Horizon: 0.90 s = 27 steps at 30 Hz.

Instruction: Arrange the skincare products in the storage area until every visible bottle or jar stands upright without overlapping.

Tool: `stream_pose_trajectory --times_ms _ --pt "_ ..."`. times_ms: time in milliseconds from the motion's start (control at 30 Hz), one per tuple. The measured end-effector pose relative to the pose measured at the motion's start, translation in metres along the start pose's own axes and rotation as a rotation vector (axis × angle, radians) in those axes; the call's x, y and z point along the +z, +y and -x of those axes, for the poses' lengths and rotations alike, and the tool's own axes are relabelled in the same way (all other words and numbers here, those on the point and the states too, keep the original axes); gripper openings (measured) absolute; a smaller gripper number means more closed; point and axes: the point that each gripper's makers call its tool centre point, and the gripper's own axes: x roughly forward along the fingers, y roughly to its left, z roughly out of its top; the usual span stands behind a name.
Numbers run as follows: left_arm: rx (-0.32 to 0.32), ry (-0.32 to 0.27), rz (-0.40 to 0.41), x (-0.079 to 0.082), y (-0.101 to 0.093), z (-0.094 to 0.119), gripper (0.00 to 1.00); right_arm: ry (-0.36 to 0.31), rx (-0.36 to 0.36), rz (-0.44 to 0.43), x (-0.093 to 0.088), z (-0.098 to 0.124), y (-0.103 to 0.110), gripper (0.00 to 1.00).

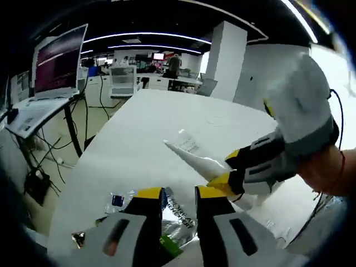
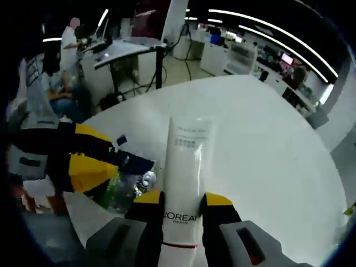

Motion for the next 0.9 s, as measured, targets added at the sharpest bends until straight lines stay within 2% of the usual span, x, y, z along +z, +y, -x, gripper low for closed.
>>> stream_pose_trajectory --times_ms 67,100,133,200,233,267,333,400,467,533,567,600,633,667,700,733,767,800,900 --pt "-0.09 -0.051 0.066 0.009 -0.014 0.003 0.16 -0.096 0.006 -0.003 0.005 0.018 0.005 0.21" --pt "-0.104 -0.058 0.078 0.011 -0.016 0.004 0.16 -0.103 -0.004 -0.001 0.004 0.022 0.004 0.21" --pt "-0.154 -0.063 0.108 0.013 -0.024 0.006 0.17 -0.136 -0.006 0.036 0.003 0.03 0.006 0.22" --pt "-0.242 -0.074 0.167 0.016 -0.039 0.007 0.17 -0.2 -0.031 0.054 0.001 0.041 0.006 0.22" --pt "-0.27 -0.07 0.187 0.015 -0.044 0.007 0.19 -0.209 -0.027 0.052 -0.002 0.045 0.008 0.22" --pt "-0.326 -0.058 0.215 0.014 -0.054 0.008 0.2 -0.213 -0.019 0.019 -0.007 0.049 0.009 0.22" --pt "-0.377 -0.028 0.235 0.009 -0.064 0.006 0.2 -0.245 -0.001 -0.025 -0.01 0.057 0.011 0.22" --pt "-0.431 0.017 0.212 0.002 -0.075 0.006 0.2 -0.252 -0.007 -0.018 -0.014 0.063 0.012 0.22" --pt "-0.501 0.009 0.201 0.004 -0.091 0.01 0.14 -0.267 0.0 0.014 -0.014 0.068 0.019 0.22" --pt "-0.484 0.012 0.176 0.002 -0.092 0.01 0.15 -0.272 -0.013 0.034 -0.016 0.071 0.02 0.23" --pt "-0.507 0.024 0.146 0.0 -0.095 0.013 0.14 -0.267 -0.015 0.039 -0.017 0.073 0.02 0.25" --pt "-0.518 0.027 0.156 0.0 -0.097 0.014 0.12 -0.26 -0.019 0.052 -0.018 0.073 0.021 0.26" --pt "-0.564 0.048 0.17 0.001 -0.104 0.019 0.1 -0.236 -0.019 0.085 -0.022 0.073 0.02 0.27" --pt "-0.58 0.077 0.148 -0.003 -0.107 0.021 0.09 -0.233 -0.023 0.099 -0.022 0.074 0.02 0.28" --pt "-0.546 0.053 0.091 -0.002 -0.104 0.017 0.08 -0.237 -0.023 0.165 -0.022 0.074 0.019 0.28" --pt "-0.545 0.032 0.054 0.0 -0.106 0.017 0.07 -0.237 -0.022 0.175 -0.022 0.074 0.019 0.29" --pt "-0.551 0.042 0.058 0.0 -0.108 0.018 0.07 -0.224 0.002 0.204 -0.025 0.074 0.02 0.3" --pt "-0.55 0.043 0.054 0.0 -0.11 0.018 0.06 -0.227 0.006 0.196 -0.025 0.076 0.019 0.3" --pt "-0.565 0.018 0.039 0.005 -0.111 0.022 0.06 -0.253 0.039 0.27 -0.021 0.084 0.019 0.31"
